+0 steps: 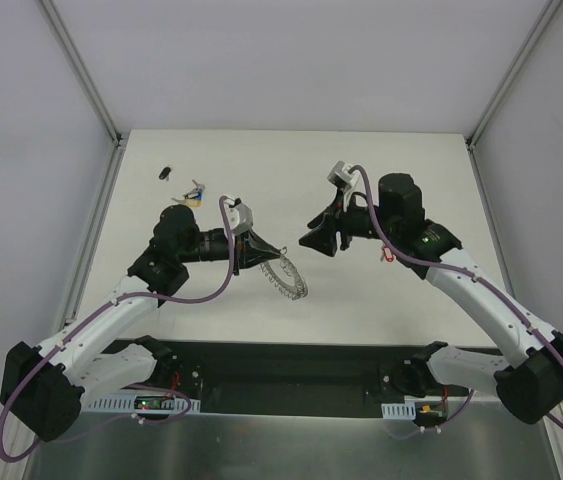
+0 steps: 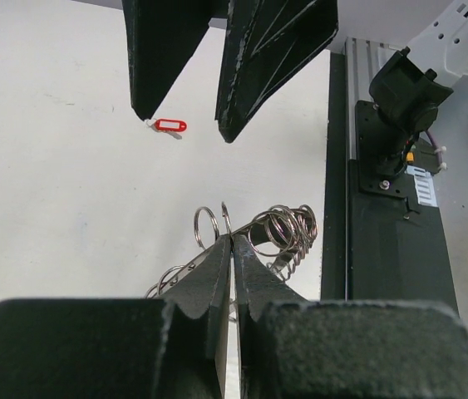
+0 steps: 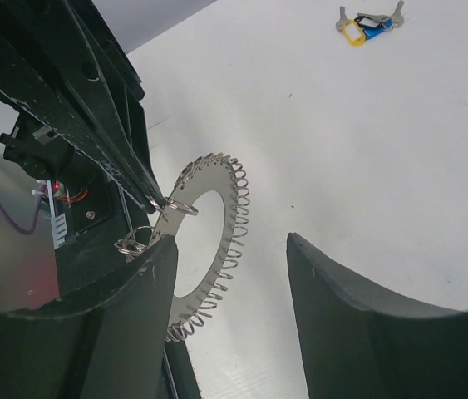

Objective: Put the keys on the keyring

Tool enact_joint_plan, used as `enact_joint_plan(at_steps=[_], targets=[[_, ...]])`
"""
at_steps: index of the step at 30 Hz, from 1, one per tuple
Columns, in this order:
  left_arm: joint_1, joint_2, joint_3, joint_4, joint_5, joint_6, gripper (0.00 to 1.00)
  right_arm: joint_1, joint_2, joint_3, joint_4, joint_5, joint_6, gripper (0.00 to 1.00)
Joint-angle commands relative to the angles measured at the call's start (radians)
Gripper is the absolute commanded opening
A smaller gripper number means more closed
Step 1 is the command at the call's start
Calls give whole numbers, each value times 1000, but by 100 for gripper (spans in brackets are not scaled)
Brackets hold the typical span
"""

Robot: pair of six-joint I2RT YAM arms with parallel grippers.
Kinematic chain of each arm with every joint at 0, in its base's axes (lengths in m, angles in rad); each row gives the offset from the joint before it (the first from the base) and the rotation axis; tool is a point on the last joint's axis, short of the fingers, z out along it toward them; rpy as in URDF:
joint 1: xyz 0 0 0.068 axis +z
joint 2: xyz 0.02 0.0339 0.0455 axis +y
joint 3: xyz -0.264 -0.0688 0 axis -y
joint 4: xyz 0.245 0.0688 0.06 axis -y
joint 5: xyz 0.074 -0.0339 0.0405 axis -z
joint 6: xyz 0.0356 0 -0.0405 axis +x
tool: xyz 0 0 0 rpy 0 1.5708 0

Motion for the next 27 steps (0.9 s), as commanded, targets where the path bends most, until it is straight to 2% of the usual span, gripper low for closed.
enact_joint_plan(at_steps=[1, 16, 23, 27], targets=[[-6, -33, 0, 54, 9, 37, 0, 1, 23, 9, -13, -26, -17, 57], [-6, -23, 12, 54, 70, 28, 0, 34, 129, 52, 45, -67, -3, 58], [-6, -29, 20, 4, 67, 63, 0, 33, 155, 95, 64, 91, 76, 57], [-6, -41, 29, -47, 10, 109, 0, 31, 129, 70, 56, 85, 54, 57]])
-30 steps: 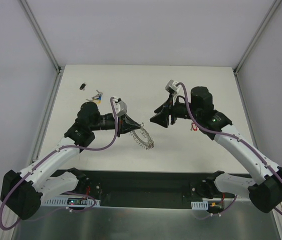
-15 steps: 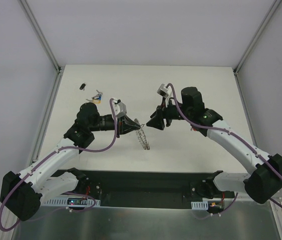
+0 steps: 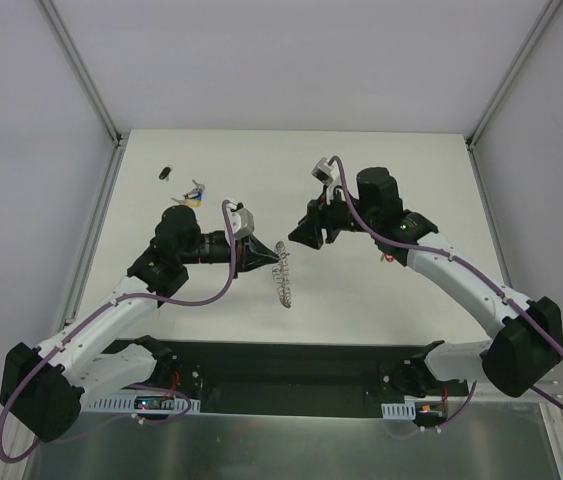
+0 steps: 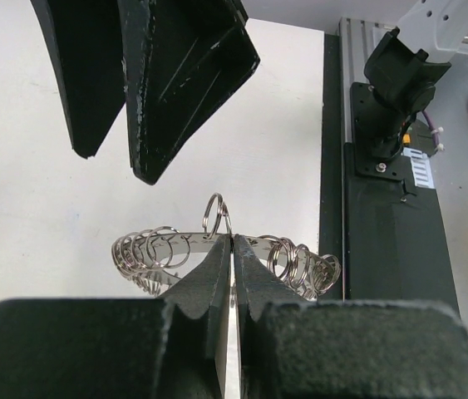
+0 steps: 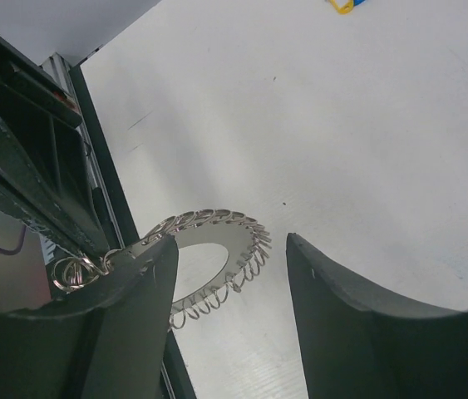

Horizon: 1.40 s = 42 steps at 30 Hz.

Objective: Put the keys on the keyring

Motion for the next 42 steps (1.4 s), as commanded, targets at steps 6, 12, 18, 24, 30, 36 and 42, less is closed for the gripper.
enact_joint_plan(at_steps=[6, 12, 18, 24, 30, 36, 42], targets=[[-6, -39, 36, -2, -66, 58, 0, 3, -105, -38, -29, -31, -87, 58], [-6, -32, 37, 21, -72, 43, 0, 10, -110, -41, -83, -118, -130, 59], [-6, -33, 42, 36, -52, 24, 0, 41, -58, -1, -94, -118, -142, 59], [-6, -35, 40, 39, -12, 9, 0, 43, -7, 36, -69, -92, -139, 59], [-6, -27, 36, 41, 34, 0, 0, 41, 37, 80, -13, -91, -101, 59], [-6, -21, 28, 41, -9, 9, 0, 32, 67, 105, 35, 8, -30, 58], [-6, -1, 54, 16, -148, 7, 0, 21, -21, 67, -12, -23, -122, 56]])
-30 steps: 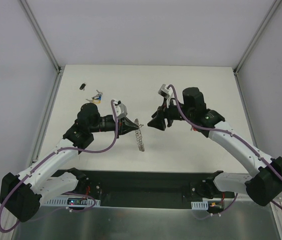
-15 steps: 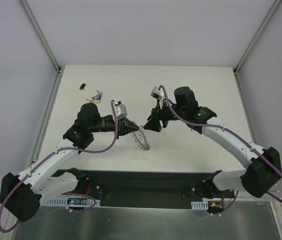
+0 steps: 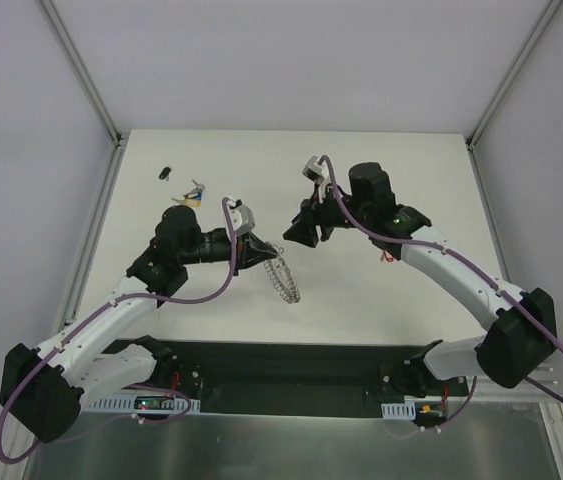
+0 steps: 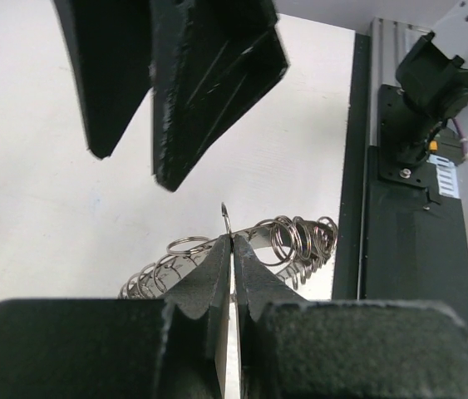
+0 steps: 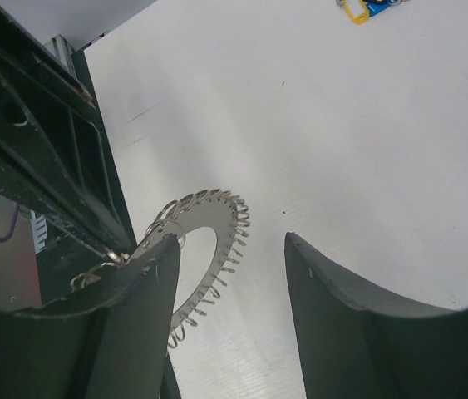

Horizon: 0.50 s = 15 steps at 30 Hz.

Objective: Put the keys on the keyring

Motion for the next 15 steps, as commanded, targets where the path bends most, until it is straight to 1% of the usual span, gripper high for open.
enact_joint_plan(at_steps=[1, 6, 9, 15], targets=[[-6, 13, 57, 52, -82, -8, 0, -1, -96, 5, -25, -4, -75, 55], [-6, 23, 73, 52, -78, -20, 0, 32, -155, 19, -112, 19, -171, 50], [-6, 25, 77, 49, -73, -23, 0, 57, -155, 45, -160, 39, -222, 49], [-6, 29, 99, 42, -56, -42, 0, 100, -136, 77, -188, 121, -284, 47]])
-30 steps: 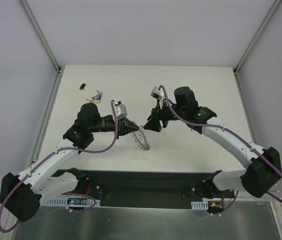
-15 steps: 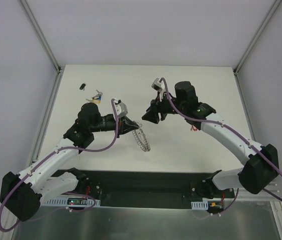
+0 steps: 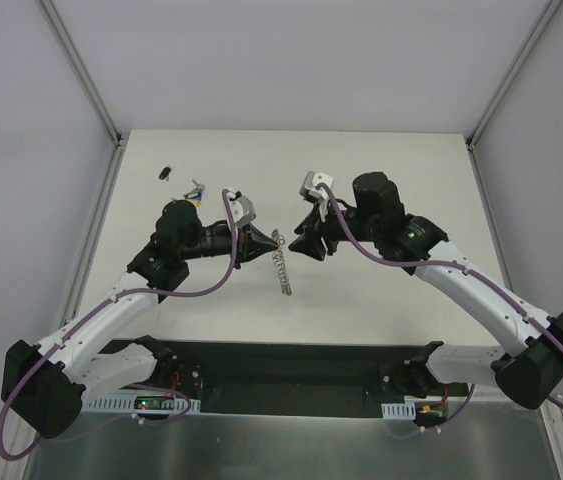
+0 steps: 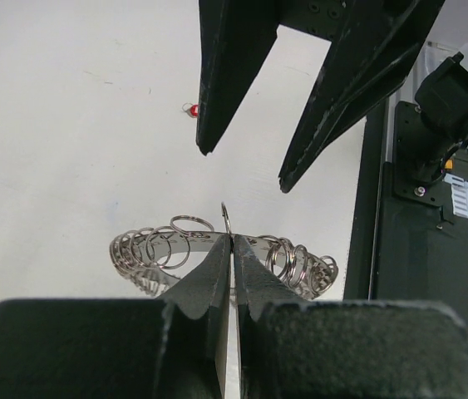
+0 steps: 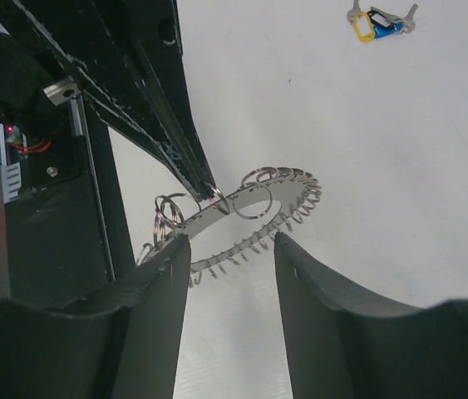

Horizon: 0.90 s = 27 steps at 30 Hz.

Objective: Put the keys on the keyring

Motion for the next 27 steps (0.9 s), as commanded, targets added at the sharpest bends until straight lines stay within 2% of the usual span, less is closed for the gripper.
enact_joint_plan(at_steps=[1, 15, 27], targets=[[-6, 1, 63, 45, 20, -27, 0, 24, 7, 66, -32, 60, -86, 47], [-6, 15, 86, 43, 35, -33, 0, 58, 60, 121, -35, 47, -130, 42], [-6, 21, 96, 43, 49, -76, 0, 78, 70, 112, -9, 94, -146, 37]])
